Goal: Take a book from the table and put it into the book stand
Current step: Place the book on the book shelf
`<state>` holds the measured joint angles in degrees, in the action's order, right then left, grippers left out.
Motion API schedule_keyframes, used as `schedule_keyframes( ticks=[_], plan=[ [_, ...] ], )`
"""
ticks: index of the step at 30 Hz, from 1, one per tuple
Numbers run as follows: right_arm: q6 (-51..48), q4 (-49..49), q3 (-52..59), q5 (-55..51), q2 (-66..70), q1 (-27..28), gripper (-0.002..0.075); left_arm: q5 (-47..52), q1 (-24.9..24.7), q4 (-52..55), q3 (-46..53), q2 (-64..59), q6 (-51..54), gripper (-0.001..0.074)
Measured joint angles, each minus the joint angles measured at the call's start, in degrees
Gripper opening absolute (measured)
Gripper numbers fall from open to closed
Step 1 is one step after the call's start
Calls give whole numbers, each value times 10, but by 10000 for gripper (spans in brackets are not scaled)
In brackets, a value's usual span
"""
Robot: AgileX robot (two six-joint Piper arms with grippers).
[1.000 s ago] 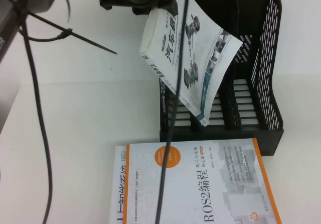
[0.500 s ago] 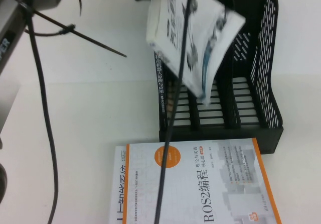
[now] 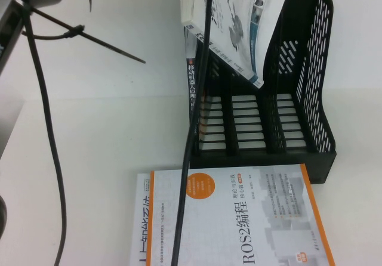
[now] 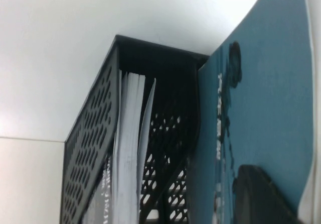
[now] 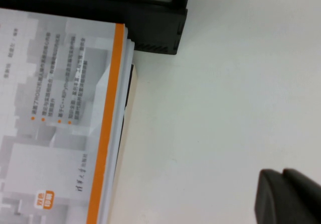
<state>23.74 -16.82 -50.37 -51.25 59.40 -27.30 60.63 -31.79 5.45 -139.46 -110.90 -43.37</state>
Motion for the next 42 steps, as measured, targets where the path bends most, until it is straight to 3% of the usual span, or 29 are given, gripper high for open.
schedule_keyframes(
  ticks=[12, 21, 30, 42],
  plan=[
    [0, 7, 0, 28, 0, 0, 5, 8, -2, 26, 0, 3, -35, 118],
    [0, 12, 0, 54, 0, 0, 5, 3, -49, 79, 0, -17, -31, 118],
    [0, 13, 0, 54, 0, 0, 5, 26, -79, 87, 0, -79, -4, 118],
    [0, 13, 0, 54, 0, 0, 5, 19, -81, 76, 0, -122, 47, 118]
  ],
)
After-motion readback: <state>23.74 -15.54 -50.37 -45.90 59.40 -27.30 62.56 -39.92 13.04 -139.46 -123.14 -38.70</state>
